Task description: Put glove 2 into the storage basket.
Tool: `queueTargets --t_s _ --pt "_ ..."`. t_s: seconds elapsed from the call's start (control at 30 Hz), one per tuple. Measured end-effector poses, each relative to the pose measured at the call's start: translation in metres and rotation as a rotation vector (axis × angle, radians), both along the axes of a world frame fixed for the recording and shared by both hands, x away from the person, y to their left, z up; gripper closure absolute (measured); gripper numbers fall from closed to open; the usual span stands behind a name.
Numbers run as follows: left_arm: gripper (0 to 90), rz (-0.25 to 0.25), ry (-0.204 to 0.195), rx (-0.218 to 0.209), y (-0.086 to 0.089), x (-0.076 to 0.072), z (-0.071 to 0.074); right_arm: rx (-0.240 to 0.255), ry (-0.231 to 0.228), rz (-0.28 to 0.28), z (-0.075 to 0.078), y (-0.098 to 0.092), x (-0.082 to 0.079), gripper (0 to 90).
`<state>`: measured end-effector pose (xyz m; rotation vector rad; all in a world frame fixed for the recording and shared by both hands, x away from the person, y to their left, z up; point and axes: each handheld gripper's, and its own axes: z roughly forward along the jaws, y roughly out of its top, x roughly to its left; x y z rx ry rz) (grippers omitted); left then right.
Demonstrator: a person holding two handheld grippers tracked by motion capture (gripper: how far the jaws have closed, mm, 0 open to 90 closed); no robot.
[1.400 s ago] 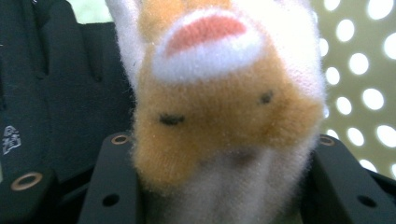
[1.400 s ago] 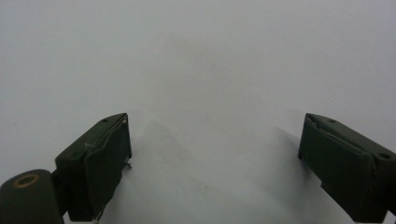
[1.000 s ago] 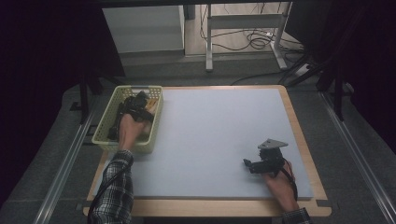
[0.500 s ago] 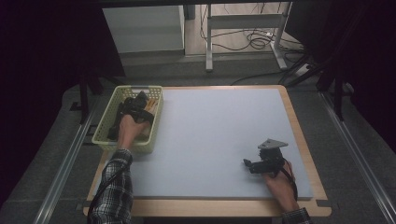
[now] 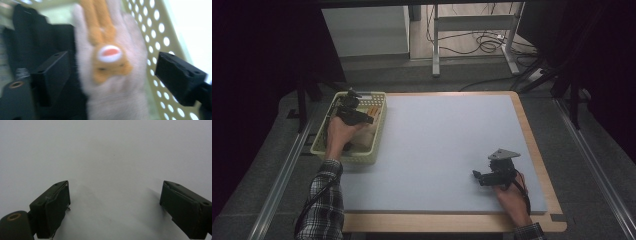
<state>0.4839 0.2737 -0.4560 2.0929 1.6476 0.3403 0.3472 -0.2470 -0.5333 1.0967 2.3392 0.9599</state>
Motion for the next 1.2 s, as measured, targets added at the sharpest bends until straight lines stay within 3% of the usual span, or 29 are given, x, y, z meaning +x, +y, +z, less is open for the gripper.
queueTargets --t_s 0.07,0.13,0.17,0.33,0.53,0.7,0.93,1.03,1.07,1.2 --pt "26.3 0.013 -0.014 0.02 0.005 -0.003 0.004 0.0 0.0 0.0 0.0 0.0 0.0 9.1" --pt "46.2 0.022 -0.021 0.06 0.01 -0.006 0.003 0.0 0.0 0.0 0.0 0.0 0.0 9.1" --pt "46.2 0.027 -0.022 0.074 0.012 -0.006 0.002 0.0 0.0 0.0 0.0 0.0 0.0 9.1" --pt "66.8 0.051 0.018 0.144 0.018 -0.004 -0.019 -0.001 0.0 0.001 0.0 0.0 0.0 9.1" --pt "70.7 0.024 0.062 0.149 0.01 0.003 -0.04 -0.001 0.0 0.0 0.0 0.0 0.0 9.1" --pt "76.2 -0.006 0.065 0.126 -0.001 0.006 -0.041 0.0 0.001 0.0 0.0 0.0 0.0 9.1" --pt "77.8 0.0 0.079 0.081 0.002 0.007 -0.045 0.0 0.0 0.0 0.0 0.0 0.0 9.1" --pt "77.0 0.007 0.093 0.124 0.002 0.009 -0.049 -0.001 0.0 0.001 0.0 0.0 0.0 9.1" --pt "77.0 0.003 0.101 0.159 0.0 0.01 -0.051 -0.001 0.0 0.001 0.0 0.0 0.0 9.1" --pt "77.7 0.015 0.116 0.233 -0.003 0.013 -0.054 -0.001 0.0 0.001 0.0 0.0 0.0 9.1"
